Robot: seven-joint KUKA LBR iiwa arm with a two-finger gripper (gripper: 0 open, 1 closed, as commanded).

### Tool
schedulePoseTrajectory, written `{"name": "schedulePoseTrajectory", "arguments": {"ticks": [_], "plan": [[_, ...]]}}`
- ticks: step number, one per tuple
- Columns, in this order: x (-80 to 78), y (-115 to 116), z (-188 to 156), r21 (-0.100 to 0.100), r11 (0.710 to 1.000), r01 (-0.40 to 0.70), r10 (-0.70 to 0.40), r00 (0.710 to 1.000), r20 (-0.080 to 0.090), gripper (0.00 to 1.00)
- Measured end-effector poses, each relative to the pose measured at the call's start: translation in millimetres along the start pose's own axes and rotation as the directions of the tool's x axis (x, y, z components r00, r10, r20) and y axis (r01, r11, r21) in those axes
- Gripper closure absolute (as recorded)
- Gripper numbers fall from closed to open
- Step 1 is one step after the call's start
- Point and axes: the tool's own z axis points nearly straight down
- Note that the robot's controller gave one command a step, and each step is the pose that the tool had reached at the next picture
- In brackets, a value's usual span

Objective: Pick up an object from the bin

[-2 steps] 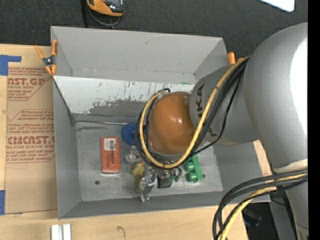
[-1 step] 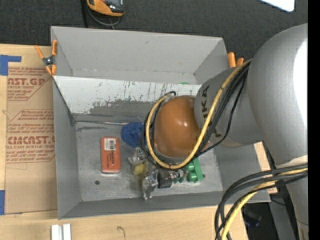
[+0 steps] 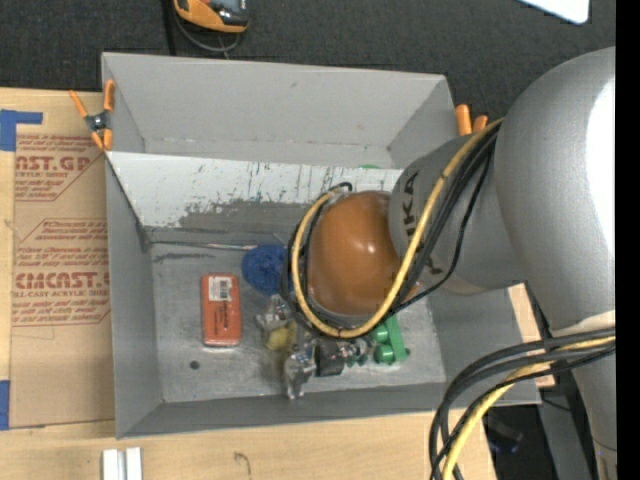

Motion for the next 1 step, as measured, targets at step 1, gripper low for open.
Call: {"name": "schedulePoseTrajectory", "arguments": {"ticks": [1], "plan": [[-14.0, 7.8, -155.9, 0.005, 0.995, 0.101, -0.101, 0.995, -0.018, 1.0]]}}
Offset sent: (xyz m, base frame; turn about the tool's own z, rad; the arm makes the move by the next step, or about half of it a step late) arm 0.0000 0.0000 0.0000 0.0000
